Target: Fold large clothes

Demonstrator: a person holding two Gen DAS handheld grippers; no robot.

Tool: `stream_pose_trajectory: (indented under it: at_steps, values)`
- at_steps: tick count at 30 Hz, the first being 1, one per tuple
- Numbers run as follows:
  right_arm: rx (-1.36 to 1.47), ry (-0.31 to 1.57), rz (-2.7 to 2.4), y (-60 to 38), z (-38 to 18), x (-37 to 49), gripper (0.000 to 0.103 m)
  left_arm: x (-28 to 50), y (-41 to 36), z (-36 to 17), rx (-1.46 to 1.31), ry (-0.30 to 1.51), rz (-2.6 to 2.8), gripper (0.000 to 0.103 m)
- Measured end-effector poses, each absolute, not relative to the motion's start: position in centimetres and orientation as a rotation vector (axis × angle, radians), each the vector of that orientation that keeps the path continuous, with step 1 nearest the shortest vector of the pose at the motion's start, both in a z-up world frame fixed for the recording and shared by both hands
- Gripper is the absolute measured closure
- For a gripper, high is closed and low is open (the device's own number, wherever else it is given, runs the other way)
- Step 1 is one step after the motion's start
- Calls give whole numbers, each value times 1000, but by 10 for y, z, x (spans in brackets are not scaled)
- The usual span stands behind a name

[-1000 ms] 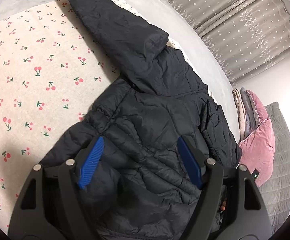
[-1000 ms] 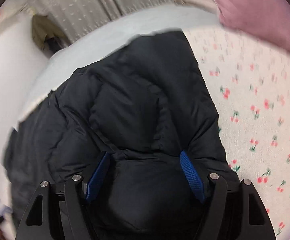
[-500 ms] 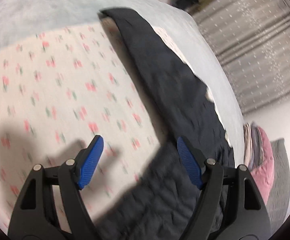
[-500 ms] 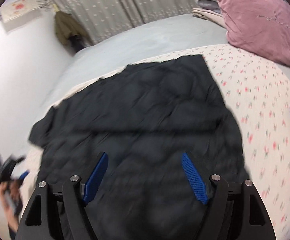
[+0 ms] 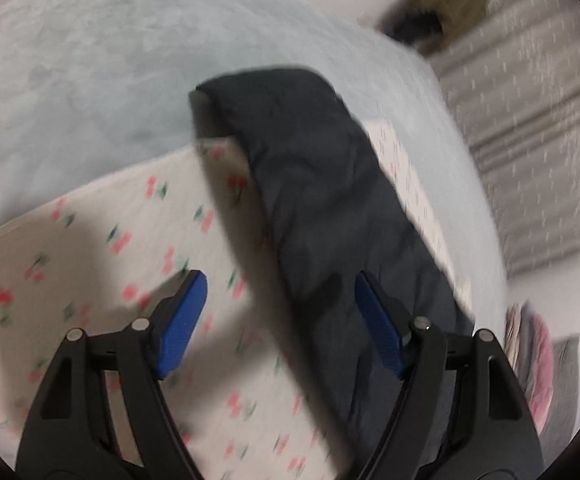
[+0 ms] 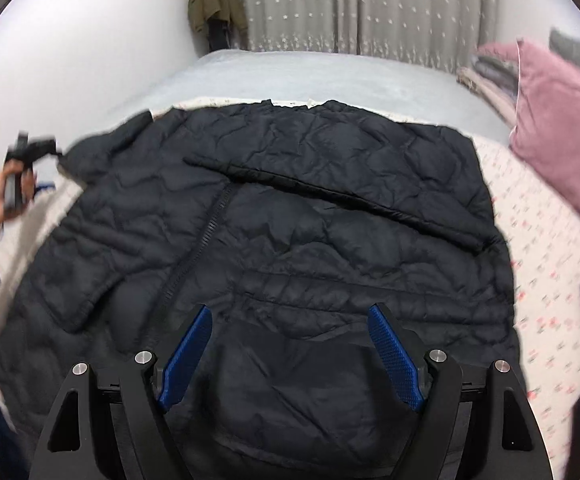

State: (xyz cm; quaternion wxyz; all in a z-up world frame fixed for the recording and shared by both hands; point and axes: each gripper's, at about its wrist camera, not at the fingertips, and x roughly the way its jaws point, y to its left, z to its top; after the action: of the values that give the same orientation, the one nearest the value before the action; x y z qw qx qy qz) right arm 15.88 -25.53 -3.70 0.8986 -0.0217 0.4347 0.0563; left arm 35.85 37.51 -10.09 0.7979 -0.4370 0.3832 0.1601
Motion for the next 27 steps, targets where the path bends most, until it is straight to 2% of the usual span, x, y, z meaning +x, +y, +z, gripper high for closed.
stream_pose_trajectory:
  at_steps: [2,3,5,7,15,18,21,23,24,25,27]
  values:
    - [-10,919,115,-260,-42,161,22,365,367,-101,-923,771,345,41]
    - [21,933,116,-264,-45,163,22,368,364,-102,-899,768,348,66]
    - [54,944,122,-266,-47,165,22,373,358,-105,-885,782,357,92]
    - [47,935,123,-266,-46,164,22,368,353,-102,-879,754,369,97]
    - [24,913,131,-264,-39,160,22,280,361,-51,-853,518,403,98]
    - [33,914,146,-263,-38,158,22,258,364,-58,-862,537,389,98]
    - [30,914,156,-261,-37,157,22,255,375,-89,-960,574,352,97]
    - [39,915,166,-261,-36,156,22,252,381,-104,-1012,578,323,84]
    - [43,914,170,-261,-35,156,22,252,383,-107,-1013,584,339,62]
    - [43,913,169,-262,-35,156,22,249,390,-110,-1026,569,375,44]
    - [41,913,166,-263,-34,156,22,245,397,-114,-1070,511,407,42]
